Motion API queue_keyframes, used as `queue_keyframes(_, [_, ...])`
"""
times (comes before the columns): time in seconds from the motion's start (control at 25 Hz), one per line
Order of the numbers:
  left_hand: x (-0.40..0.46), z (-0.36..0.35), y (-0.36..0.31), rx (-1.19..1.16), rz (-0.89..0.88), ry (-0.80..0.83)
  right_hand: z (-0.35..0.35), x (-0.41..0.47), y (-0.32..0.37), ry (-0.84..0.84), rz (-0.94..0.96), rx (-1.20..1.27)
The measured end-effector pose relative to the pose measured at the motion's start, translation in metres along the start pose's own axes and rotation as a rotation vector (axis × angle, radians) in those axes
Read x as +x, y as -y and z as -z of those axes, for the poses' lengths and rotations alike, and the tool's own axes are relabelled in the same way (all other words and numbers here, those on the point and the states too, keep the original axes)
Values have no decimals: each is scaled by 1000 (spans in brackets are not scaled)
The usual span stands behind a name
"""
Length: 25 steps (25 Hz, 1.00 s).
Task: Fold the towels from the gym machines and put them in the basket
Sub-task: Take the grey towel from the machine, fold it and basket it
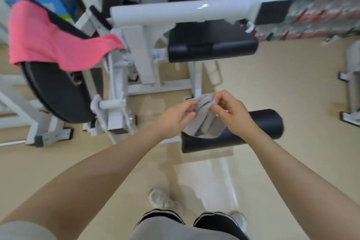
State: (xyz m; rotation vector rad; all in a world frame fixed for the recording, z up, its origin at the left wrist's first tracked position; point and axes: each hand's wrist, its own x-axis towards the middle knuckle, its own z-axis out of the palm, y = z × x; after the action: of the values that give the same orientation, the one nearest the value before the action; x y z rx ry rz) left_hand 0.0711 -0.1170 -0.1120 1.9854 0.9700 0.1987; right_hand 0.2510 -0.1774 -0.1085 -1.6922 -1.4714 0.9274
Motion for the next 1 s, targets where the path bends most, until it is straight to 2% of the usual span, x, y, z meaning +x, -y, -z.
queue_keyframes(0.16, [24, -50, -109, -186, -186, -132, 92, -63, -11, -189, 10, 174])
queue_keyframes(0.28, [43, -102, -188, -251, -258, -29, 161, -110, -35, -244, 32, 87])
queue_keyframes(0.36, [59, -139, -234, -203, -288, 28, 203, -141, -55, -300, 41, 11])
queue_keyframes(0.48, [87, -189, -291, -155, -332, 123, 254, -184, -91, -445, 2, 34])
queue_keyframes(0.72, [156, -283, -371, -70, -302, 356, 340, -238, -156, -480, -166, -100])
queue_keyframes(0.76, [172, -295, -386, -56, -304, 357, 360, -242, -165, -506, -182, -144])
queue_keyframes(0.84, [204, -308, -411, -24, -334, 304, 397, -238, -179, -663, -185, -226])
queue_keyframes(0.92, [243, -313, -438, 65, -427, 233, 434, -220, -189, -849, -157, -172])
queue_keyframes(1.0, [285, -318, -467, 171, -547, 207, 471, -190, -203, -872, -158, -75])
